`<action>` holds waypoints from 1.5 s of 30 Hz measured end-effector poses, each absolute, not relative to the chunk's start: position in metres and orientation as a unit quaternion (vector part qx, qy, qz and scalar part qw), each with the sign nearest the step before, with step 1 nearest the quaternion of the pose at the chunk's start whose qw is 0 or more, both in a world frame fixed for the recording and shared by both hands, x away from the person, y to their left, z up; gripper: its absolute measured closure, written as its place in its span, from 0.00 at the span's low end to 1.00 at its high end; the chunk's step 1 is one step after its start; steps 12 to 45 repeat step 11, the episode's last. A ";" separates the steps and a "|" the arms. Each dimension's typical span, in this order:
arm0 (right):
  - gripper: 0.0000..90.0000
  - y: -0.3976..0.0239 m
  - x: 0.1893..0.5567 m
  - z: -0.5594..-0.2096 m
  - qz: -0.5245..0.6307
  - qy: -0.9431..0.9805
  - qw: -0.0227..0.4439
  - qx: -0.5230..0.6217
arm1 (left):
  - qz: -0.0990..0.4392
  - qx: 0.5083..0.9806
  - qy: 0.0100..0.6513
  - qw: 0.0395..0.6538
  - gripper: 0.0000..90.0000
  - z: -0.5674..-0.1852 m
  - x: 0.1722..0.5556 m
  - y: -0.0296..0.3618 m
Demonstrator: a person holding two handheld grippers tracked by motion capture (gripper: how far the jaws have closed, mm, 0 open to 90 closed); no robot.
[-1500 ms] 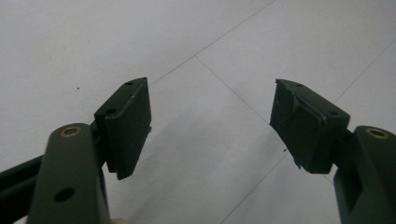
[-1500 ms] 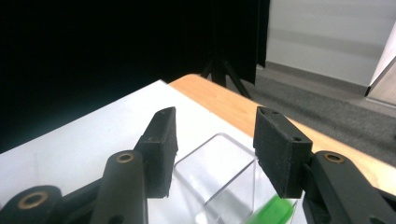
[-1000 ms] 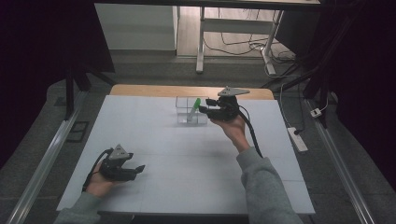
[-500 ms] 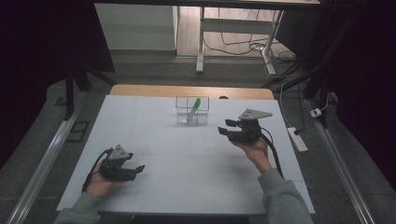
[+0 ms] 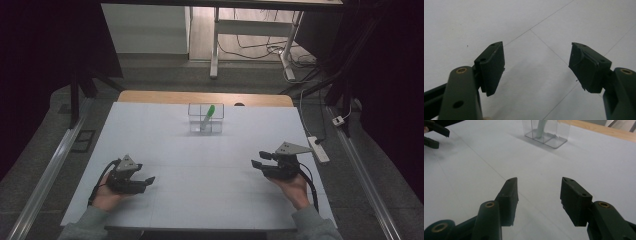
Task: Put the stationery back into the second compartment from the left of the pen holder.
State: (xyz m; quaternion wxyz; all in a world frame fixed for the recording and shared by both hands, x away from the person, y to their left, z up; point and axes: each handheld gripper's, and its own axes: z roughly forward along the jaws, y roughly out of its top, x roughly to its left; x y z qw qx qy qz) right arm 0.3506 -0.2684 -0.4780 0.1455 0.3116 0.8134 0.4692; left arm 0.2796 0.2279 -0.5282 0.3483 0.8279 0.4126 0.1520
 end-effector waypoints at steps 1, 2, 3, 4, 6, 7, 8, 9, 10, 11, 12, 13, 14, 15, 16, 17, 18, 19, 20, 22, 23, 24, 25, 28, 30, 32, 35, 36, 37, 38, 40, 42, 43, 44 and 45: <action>0.53 -0.271 0.349 -0.479 0.467 0.814 0.148 0.312 | 0.152 0.828 0.412 0.348 0.32 -0.528 0.280 0.228; 0.53 -0.273 0.347 -0.480 0.465 0.815 0.148 0.312 | 0.153 0.828 0.412 0.348 0.32 -0.528 0.279 0.228; 0.52 -0.274 0.345 -0.481 0.463 0.817 0.149 0.311 | 0.153 0.828 0.412 0.348 0.32 -0.528 0.279 0.228; 0.52 -0.276 0.343 -0.482 0.461 0.817 0.150 0.311 | 0.153 0.828 0.412 0.349 0.32 -0.528 0.279 0.228; 0.52 -0.277 0.341 -0.484 0.460 0.818 0.151 0.311 | 0.154 0.828 0.412 0.349 0.32 -0.527 0.279 0.228; 0.52 -0.278 0.341 -0.485 0.458 0.819 0.151 0.310 | 0.154 0.828 0.412 0.349 0.32 -0.527 0.279 0.228; 0.52 -0.278 0.341 -0.486 0.460 0.818 0.151 0.311 | 0.154 0.828 0.412 0.349 0.32 -0.527 0.279 0.228; 0.52 -0.278 0.341 -0.486 0.460 0.818 0.151 0.310 | 0.155 0.827 0.412 0.349 0.32 -0.527 0.279 0.228; 0.51 -0.278 0.341 -0.487 0.461 0.818 0.150 0.309 | 0.155 0.827 0.413 0.349 0.32 -0.527 0.279 0.228; 0.51 -0.278 0.340 -0.487 0.463 0.817 0.150 0.309 | 0.155 0.827 0.413 0.349 0.32 -0.527 0.279 0.228; 0.51 -0.278 0.340 -0.487 0.463 0.817 0.150 0.309 | 0.155 0.827 0.413 0.349 0.32 -0.527 0.279 0.228; 0.51 -0.278 0.340 -0.487 0.463 0.817 0.150 0.309 | 0.155 0.827 0.413 0.349 0.32 -0.527 0.279 0.228; 0.51 -0.278 0.340 -0.487 0.463 0.817 0.150 0.309 | 0.155 0.827 0.413 0.349 0.32 -0.527 0.279 0.228; 0.51 -0.278 0.340 -0.487 0.463 0.817 0.150 0.309 | 0.155 0.827 0.413 0.349 0.32 -0.527 0.279 0.228; 0.51 -0.278 0.340 -0.487 0.463 0.817 0.150 0.309 | 0.155 0.827 0.413 0.349 0.32 -0.527 0.279 0.228; 0.51 -0.278 0.340 -0.487 0.463 0.817 0.150 0.309 | 0.155 0.827 0.413 0.349 0.32 -0.527 0.279 0.228; 0.51 -0.278 0.340 -0.487 0.463 0.817 0.150 0.309 | 0.155 0.827 0.413 0.349 0.32 -0.527 0.279 0.228; 0.51 -0.278 0.340 -0.487 0.463 0.817 0.150 0.309 | 0.155 0.827 0.413 0.349 0.32 -0.527 0.279 0.228; 0.51 -0.278 0.340 -0.487 0.463 0.817 0.150 0.309 | 0.155 0.827 0.413 0.349 0.32 -0.527 0.279 0.228; 0.51 -0.278 0.340 -0.487 0.463 0.817 0.150 0.309 | 0.155 0.827 0.413 0.349 0.32 -0.527 0.279 0.228; 0.51 -0.278 0.340 -0.487 0.463 0.817 0.150 0.309 | 0.155 0.827 0.413 0.349 0.32 -0.527 0.279 0.228; 0.51 -0.278 0.340 -0.487 0.463 0.817 0.150 0.309 | 0.155 0.827 0.413 0.349 0.32 -0.527 0.279 0.228; 0.51 -0.278 0.340 -0.487 0.463 0.817 0.150 0.309 | 0.155 0.827 0.413 0.349 0.32 -0.527 0.279 0.228; 0.51 -0.278 0.340 -0.487 0.463 0.817 0.150 0.309 | 0.155 0.827 0.413 0.349 0.32 -0.527 0.279 0.228; 0.51 -0.278 0.340 -0.487 0.463 0.817 0.150 0.309 | 0.155 0.827 0.413 0.349 0.32 -0.527 0.279 0.228; 0.51 -0.278 0.340 -0.487 0.463 0.817 0.150 0.309 | 0.155 0.827 0.413 0.349 0.32 -0.527 0.279 0.228; 0.51 -0.278 0.340 -0.487 0.463 0.817 0.150 0.309 | 0.155 0.827 0.413 0.349 0.32 -0.527 0.279 0.228; 0.51 -0.278 0.340 -0.487 0.463 0.817 0.150 0.309 | 0.155 0.827 0.413 0.349 0.32 -0.527 0.279 0.228; 0.51 -0.278 0.340 -0.487 0.463 0.817 0.150 0.309 | 0.155 0.827 0.413 0.349 0.32 -0.527 0.279 0.228; 0.51 -0.278 0.340 -0.487 0.463 0.817 0.150 0.309 | 0.155 0.827 0.413 0.349 0.32 -0.527 0.279 0.228; 0.51 -0.278 0.340 -0.487 0.463 0.817 0.150 0.309 | 0.155 0.827 0.413 0.349 0.32 -0.527 0.279 0.228; 0.51 -0.278 0.340 -0.487 0.463 0.817 0.150 0.309 | 0.155 0.827 0.413 0.349 0.32 -0.527 0.279 0.228; 0.51 -0.278 0.340 -0.487 0.463 0.817 0.150 0.309 | 0.155 0.827 0.413 0.349 0.32 -0.527 0.279 0.228; 0.51 -0.278 0.340 -0.487 0.463 0.817 0.150 0.309 | 0.155 0.827 0.413 0.349 0.32 -0.527 0.279 0.228; 0.51 -0.278 0.340 -0.487 0.463 0.817 0.150 0.309 | 0.155 0.827 0.413 0.349 0.32 -0.527 0.279 0.228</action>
